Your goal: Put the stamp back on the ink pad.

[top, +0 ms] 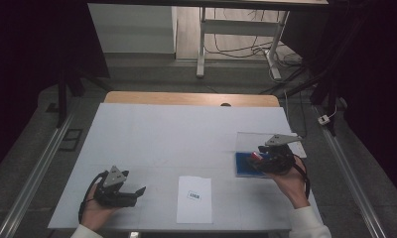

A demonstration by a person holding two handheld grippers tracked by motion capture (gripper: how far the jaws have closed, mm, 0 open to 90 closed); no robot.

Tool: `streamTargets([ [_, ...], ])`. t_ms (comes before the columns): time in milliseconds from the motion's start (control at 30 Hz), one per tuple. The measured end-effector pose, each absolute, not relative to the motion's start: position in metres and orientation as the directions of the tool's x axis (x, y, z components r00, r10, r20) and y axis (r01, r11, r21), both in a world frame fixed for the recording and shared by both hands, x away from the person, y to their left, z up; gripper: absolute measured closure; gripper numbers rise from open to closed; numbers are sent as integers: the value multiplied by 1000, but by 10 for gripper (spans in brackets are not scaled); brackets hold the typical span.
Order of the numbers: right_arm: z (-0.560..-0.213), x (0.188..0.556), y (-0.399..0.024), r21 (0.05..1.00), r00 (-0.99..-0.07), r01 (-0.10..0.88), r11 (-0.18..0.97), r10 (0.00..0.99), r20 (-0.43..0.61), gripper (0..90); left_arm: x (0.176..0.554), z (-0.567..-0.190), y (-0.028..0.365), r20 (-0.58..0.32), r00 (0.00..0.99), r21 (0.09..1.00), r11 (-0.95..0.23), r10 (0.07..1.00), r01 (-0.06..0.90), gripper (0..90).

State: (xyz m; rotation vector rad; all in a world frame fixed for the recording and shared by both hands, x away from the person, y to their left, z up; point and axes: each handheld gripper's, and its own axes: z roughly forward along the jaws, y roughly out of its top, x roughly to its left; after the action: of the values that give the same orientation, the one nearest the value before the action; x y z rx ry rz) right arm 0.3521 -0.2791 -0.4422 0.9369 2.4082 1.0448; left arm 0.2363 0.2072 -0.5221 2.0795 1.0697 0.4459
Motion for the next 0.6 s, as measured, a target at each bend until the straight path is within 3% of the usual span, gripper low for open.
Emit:
streamTargets([
  [233,-446,323,-296,784,-720,409,467,693,-38,339,233,-521,207,-32,600,753,-375,800,540,160],
  [600,-481,287,-319,792,-734,407,455,679,-13,339,230,-521,204,-37,610,755,-377,792,536,159],
])
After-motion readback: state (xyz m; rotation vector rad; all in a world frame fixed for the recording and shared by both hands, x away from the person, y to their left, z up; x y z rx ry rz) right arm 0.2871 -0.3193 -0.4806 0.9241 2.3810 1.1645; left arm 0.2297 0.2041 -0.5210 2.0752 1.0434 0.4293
